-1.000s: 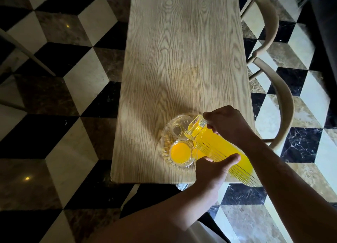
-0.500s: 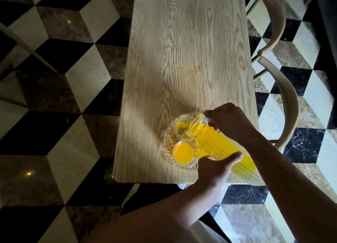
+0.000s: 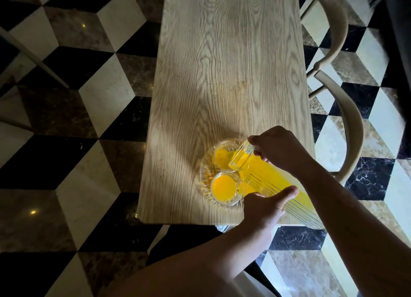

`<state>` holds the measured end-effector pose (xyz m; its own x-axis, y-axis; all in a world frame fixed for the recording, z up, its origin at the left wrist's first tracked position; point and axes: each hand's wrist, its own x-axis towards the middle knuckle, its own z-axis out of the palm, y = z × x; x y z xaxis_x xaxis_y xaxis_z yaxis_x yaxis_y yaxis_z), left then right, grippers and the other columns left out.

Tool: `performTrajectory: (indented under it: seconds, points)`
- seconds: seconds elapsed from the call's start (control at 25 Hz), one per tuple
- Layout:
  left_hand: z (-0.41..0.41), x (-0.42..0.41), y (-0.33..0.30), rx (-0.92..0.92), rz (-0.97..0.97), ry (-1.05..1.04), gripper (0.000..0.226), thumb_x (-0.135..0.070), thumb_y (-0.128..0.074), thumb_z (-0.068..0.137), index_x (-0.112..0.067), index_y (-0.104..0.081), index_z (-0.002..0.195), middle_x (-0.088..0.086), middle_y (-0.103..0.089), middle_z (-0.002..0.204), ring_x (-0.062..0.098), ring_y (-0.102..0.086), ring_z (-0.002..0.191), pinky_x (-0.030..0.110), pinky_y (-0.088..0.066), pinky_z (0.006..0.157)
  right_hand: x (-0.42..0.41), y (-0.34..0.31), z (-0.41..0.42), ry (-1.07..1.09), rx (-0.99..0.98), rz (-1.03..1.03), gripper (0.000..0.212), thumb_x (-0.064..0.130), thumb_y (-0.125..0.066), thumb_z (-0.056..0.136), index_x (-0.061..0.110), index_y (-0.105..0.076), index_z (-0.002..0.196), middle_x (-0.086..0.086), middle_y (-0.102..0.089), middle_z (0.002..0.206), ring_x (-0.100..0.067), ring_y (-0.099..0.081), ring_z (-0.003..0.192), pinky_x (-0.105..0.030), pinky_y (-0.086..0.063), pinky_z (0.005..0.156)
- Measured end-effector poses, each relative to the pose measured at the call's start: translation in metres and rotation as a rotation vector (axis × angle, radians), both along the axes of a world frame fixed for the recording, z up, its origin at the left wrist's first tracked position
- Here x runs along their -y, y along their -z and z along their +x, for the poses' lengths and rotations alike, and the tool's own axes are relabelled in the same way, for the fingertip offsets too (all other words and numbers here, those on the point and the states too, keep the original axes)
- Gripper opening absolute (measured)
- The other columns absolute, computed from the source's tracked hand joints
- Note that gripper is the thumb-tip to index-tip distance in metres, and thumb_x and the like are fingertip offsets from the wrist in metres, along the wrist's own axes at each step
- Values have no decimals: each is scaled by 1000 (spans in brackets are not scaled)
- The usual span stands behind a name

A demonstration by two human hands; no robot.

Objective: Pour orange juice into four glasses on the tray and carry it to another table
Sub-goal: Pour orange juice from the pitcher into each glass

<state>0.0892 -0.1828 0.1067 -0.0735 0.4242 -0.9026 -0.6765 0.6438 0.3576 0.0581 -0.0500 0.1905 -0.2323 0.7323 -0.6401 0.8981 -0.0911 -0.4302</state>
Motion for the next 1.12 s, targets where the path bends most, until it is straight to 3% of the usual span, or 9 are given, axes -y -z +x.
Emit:
performTrajectory:
  seconds: [0.12,0.32,0.48,0.64,0.76,0.84,0.92,1.04,1.12]
  points:
    - [-2,-2,-6,30,15,16,46,-35,-101,66,-9,-63,69,-13,-49,40,9,-56,54,31,-67,82,0,1,-1,-3,6,0,33,34,-59,94,17,-60,66,-4,-63,72,-24,-59,71,-29,-47,63]
    - [1,0,-5,34,-9,10,50,-33,-101,65,7,-78,83,-11,-48,42,12,-54,56,27,-67,76,0,2,-1,13,27,-12,31,32,-60,94,17,-60,66,-4,-64,73,-24,-60,74,-27,-47,61]
    - [-2,2,-10,63,3,6,42,-29,-101,66,1,-73,74,-11,-47,42,7,-52,47,32,-68,79,1,7,-1,18,34,-6,31,32,-59,93,16,-59,66,-3,-63,71,-22,-59,71,-27,-47,61]
    - [-6,2,-15,70,-11,3,60,-41,-102,47,3,-77,79,-9,-49,45,10,-54,51,35,-68,82,-1,9,-2,-16,28,15,29,32,-59,93,15,-60,69,-5,-65,75,-22,-61,75,-28,-48,64]
    - [-9,2,-17,79,11,-14,55,-39,-102,49,1,-76,77,-2,-49,54,14,-54,57,33,-68,78,-3,11,1,-443,178,239,21,30,-58,98,12,-68,100,-8,-70,89,-28,-68,84,-33,-54,77]
    - [-10,1,-19,80,26,-21,65,-41,-102,44,4,-78,84,3,-51,65,15,-58,61,31,-68,76,-3,9,1,-644,209,355,23,28,-55,102,14,-66,116,-9,-71,96,-28,-71,90,-37,-58,84]
    - [-12,1,-21,92,46,-21,74,-48,-99,34,1,-79,86,5,-57,72,12,-62,60,32,-68,78,-4,7,-3,-686,209,333,24,28,-55,101,15,-65,119,-9,-71,99,-29,-70,93,-36,-57,85]
    - [-10,-1,-25,141,56,-41,77,-52,-100,26,-6,-82,85,5,-68,82,14,-66,69,36,-68,85,-2,-2,-10,-523,228,213,22,29,-57,99,14,-68,111,-9,-70,97,-29,-69,89,-35,-55,83]
    - [-10,-2,-23,151,59,-49,98,-59,-103,15,0,-83,90,8,-64,80,17,-63,71,36,-68,84,-2,-1,-14,-458,174,215,23,29,-58,100,16,-67,116,-7,-67,94,-28,-70,89,-34,-55,81]
